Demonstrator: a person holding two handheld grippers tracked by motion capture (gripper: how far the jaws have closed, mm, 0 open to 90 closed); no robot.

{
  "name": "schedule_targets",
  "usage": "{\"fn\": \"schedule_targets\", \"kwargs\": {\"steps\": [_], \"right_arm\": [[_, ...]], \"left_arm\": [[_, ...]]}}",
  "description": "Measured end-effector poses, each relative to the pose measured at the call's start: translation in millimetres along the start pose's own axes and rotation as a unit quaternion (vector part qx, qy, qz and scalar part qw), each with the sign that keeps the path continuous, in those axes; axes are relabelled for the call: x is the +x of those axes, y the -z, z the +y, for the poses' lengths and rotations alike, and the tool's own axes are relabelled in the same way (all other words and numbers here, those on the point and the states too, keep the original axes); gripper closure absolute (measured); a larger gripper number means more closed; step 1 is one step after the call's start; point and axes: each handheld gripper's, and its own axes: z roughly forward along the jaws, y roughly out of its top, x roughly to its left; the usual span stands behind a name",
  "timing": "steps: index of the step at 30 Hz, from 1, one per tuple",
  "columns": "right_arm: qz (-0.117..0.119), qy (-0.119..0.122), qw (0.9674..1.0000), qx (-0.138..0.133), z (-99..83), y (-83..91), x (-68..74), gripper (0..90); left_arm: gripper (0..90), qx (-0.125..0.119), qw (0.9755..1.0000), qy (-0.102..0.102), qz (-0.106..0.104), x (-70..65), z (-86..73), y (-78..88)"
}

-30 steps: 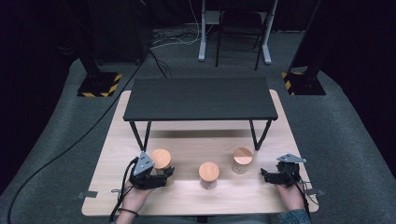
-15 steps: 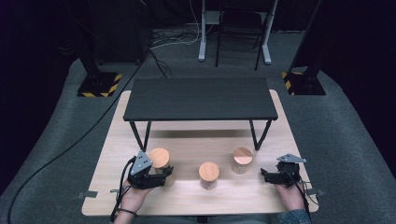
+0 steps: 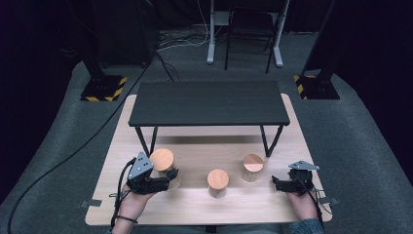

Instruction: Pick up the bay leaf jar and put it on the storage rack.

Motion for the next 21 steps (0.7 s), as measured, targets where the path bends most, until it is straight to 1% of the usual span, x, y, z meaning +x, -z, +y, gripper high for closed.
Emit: {"fn": "schedule_targets", "kwargs": {"steps": [9, 18, 21], "right_arm": [[0.0, 0.0, 1.0, 0.0, 0.0, 0.0, 0.0, 5.4], [0.0, 0.0, 1.0, 0.0, 0.0, 0.0, 0.0, 5.4], [0.0, 0.0, 1.0, 0.0, 0.0, 0.0, -0.1, 5.4]], "left_arm": [[25.0, -0.004, 1.0, -0.004, -0.004, 3.9, 17.6, 6.4], [25.0, -0.002, 0.9999, -0.009, -0.006, 5.6, 29.3, 9.9], [25.0, 0.0, 1.0, -0.008, -0.005, 6.2, 34.4, 10.6]]}}
